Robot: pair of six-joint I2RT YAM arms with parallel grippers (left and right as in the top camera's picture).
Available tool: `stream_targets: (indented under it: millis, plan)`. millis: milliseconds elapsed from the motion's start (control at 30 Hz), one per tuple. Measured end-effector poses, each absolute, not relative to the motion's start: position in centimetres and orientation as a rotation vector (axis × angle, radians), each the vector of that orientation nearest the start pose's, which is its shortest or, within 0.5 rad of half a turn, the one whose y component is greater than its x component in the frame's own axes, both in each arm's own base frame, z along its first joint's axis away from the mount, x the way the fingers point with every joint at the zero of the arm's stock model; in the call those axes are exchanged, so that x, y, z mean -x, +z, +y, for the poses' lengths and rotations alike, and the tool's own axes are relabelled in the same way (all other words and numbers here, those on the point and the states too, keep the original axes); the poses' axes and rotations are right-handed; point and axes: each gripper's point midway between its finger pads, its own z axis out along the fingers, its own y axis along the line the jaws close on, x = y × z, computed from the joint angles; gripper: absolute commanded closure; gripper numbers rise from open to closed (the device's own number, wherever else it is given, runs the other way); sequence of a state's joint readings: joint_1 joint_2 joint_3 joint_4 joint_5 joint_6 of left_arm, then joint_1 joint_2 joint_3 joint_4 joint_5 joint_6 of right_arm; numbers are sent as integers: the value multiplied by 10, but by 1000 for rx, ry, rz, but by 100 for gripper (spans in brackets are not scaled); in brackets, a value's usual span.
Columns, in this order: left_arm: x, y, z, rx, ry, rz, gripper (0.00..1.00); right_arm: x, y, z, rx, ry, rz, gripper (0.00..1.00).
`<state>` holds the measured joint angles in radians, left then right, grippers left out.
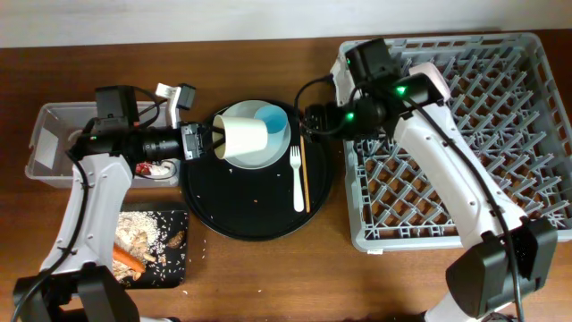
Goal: Sort waste into correct bins and load items into the dishwasher rack
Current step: 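Grasp the cream cup on the white plate with the left gripper, then hand the cream cup from the left gripper to the right gripper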
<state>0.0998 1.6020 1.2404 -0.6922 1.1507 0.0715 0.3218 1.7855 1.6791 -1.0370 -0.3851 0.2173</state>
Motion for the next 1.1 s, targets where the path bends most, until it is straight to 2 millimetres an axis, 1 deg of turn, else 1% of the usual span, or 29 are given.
stream_targets:
  millis: [33, 67, 100, 133, 167, 200, 233, 300, 333, 367, 433, 500, 633, 800, 867, 900, 967, 1000, 1100]
  plan:
    - [-362, 224, -123, -352, -1392, 2191, 100, -373, 196, 195, 310, 775, 2748, 6]
    - [-360, 229, -125, -365, -1427, 2167, 100, -354, 207, 188, 428, 996, 2728, 7]
    - [-359, 231, -126, -371, -1448, 2154, 100, -349, 219, 180, 471, 1113, 2668, 7]
    - [-357, 233, -127, -380, -1463, 2141, 100, -329, 232, 172, 532, 1271, 2635, 7]
    - [-354, 239, -130, -410, -1502, 2101, 100, -313, 251, 159, 601, 1417, 2514, 10]
    - [-351, 243, -132, -437, -1529, 2068, 100, -307, 263, 150, 650, 1485, 2402, 10]
    - [-348, 247, -137, -465, -1554, 2045, 100, -301, 277, 153, 742, 1537, 2256, 10]
    - [-345, 253, -155, -582, -1562, 1977, 100, -307, 295, 163, 859, 1558, 1996, 9]
    - [-341, 257, -164, -625, -1590, 1946, 100, -306, 297, 168, 878, 1572, 1952, 9]
    - [-338, 260, -168, -644, -1608, 1932, 100, -306, 297, 177, 927, 1579, 1871, 9]
    - [-331, 265, -177, -682, -1657, 1900, 100, -302, 296, 193, 992, 1598, 1800, 1]
    - [-325, 270, -183, -711, -1703, 1869, 100, -297, 299, 210, 1073, 1607, 1717, 1]
    - [-320, 273, -190, -743, -1731, 1848, 100, -283, 301, 242, 1207, 1630, 1603, 2]
    - [-318, 274, -192, -749, -1742, 1841, 100, -280, 302, 254, 1271, 1615, 1533, 2]
    - [-317, 275, -192, -752, -1754, 1832, 100, -277, 301, 260, 1301, 1609, 1507, 4]
    - [-316, 276, -192, -755, -1762, 1826, 100, -277, 301, 262, 1312, 1604, 1497, 6]
    - [-315, 277, -193, -759, -1769, 1820, 100, -278, 300, 265, 1334, 1587, 1471, 7]
    - [-315, 277, -193, -758, -1770, 1820, 100, -278, 300, 266, 1337, 1585, 1468, 2]
    - [-315, 277, -193, -759, -1769, 1820, 100, -277, 301, 270, 1354, 1581, 1449, 1]
